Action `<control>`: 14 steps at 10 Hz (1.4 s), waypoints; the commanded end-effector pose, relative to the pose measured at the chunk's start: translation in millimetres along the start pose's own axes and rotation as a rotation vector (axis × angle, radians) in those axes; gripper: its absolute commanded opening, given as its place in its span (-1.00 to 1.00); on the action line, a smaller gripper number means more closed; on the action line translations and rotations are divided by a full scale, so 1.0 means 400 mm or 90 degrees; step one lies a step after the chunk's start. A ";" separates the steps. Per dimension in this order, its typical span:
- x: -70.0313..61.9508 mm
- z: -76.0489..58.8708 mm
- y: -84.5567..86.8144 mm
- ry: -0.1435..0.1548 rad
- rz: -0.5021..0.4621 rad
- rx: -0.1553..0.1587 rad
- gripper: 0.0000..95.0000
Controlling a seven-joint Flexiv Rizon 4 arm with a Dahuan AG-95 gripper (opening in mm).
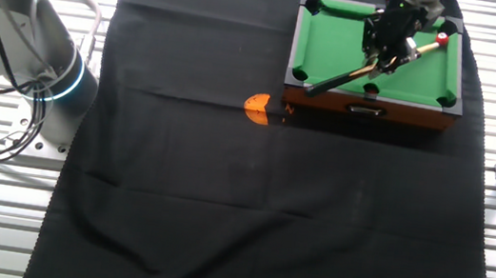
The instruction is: Hit the pool ball
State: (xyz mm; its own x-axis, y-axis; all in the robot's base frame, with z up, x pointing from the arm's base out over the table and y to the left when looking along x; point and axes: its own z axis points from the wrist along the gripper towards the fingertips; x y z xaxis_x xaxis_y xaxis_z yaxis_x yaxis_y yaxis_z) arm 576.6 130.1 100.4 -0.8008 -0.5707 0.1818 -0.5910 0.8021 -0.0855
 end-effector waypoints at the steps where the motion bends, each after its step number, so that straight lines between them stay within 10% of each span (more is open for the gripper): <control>1: -0.008 -0.003 0.002 0.002 0.002 -0.001 -1.00; 9: -0.036 -0.011 0.014 0.011 0.005 0.002 -1.00; 14: 0.013 -0.020 0.032 -0.012 0.000 -0.002 -1.00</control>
State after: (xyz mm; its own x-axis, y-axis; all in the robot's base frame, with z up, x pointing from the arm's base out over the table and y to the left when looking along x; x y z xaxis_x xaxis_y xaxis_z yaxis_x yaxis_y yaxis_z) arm 566.1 139.0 108.6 -0.8030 -0.5720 0.1672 -0.5894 0.8038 -0.0805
